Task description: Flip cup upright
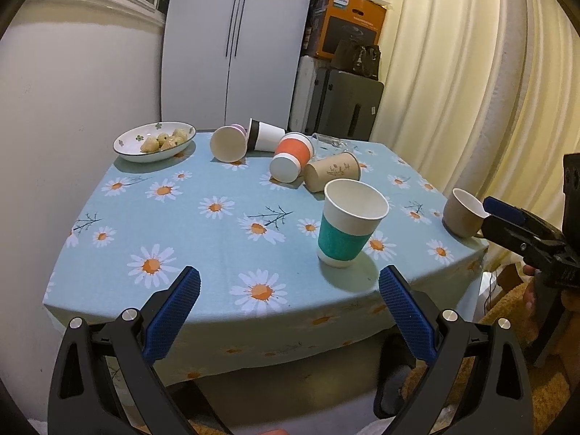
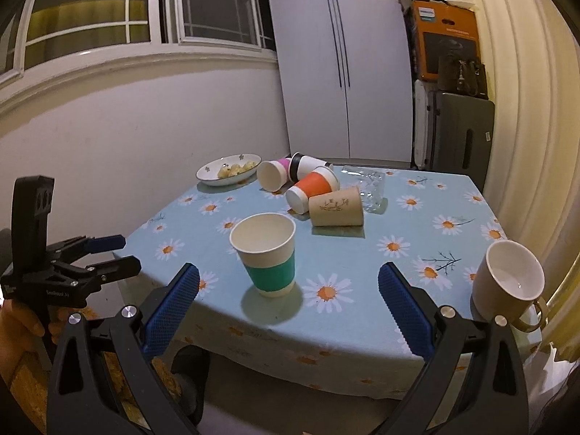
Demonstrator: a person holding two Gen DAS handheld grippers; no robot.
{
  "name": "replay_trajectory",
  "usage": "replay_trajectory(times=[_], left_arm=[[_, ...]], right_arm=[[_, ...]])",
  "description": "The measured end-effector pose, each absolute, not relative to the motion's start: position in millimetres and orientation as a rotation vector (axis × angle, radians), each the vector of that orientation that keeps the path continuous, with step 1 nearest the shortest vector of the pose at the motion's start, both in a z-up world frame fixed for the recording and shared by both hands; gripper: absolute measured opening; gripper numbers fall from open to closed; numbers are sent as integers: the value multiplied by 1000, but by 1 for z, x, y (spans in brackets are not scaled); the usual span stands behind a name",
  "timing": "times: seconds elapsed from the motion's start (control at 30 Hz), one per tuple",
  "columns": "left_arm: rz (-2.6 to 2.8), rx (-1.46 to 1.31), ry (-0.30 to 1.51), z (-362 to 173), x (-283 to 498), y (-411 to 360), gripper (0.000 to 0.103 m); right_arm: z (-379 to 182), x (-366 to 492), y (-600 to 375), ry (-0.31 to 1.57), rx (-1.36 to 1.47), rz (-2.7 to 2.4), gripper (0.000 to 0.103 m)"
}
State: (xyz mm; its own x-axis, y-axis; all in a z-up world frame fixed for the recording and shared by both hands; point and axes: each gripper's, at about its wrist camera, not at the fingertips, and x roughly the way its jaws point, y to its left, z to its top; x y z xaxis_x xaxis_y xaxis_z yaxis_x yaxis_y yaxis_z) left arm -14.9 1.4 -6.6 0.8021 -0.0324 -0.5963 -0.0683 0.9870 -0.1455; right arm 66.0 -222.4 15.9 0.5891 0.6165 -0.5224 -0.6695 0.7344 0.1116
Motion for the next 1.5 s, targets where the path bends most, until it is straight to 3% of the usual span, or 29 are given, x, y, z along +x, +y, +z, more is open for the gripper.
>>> replay_trajectory(times=[1.5], left_arm=[[-2,-144,669,-12,-12,-6,96]], right_arm=[[4,77,-217,631,-115,719,98]])
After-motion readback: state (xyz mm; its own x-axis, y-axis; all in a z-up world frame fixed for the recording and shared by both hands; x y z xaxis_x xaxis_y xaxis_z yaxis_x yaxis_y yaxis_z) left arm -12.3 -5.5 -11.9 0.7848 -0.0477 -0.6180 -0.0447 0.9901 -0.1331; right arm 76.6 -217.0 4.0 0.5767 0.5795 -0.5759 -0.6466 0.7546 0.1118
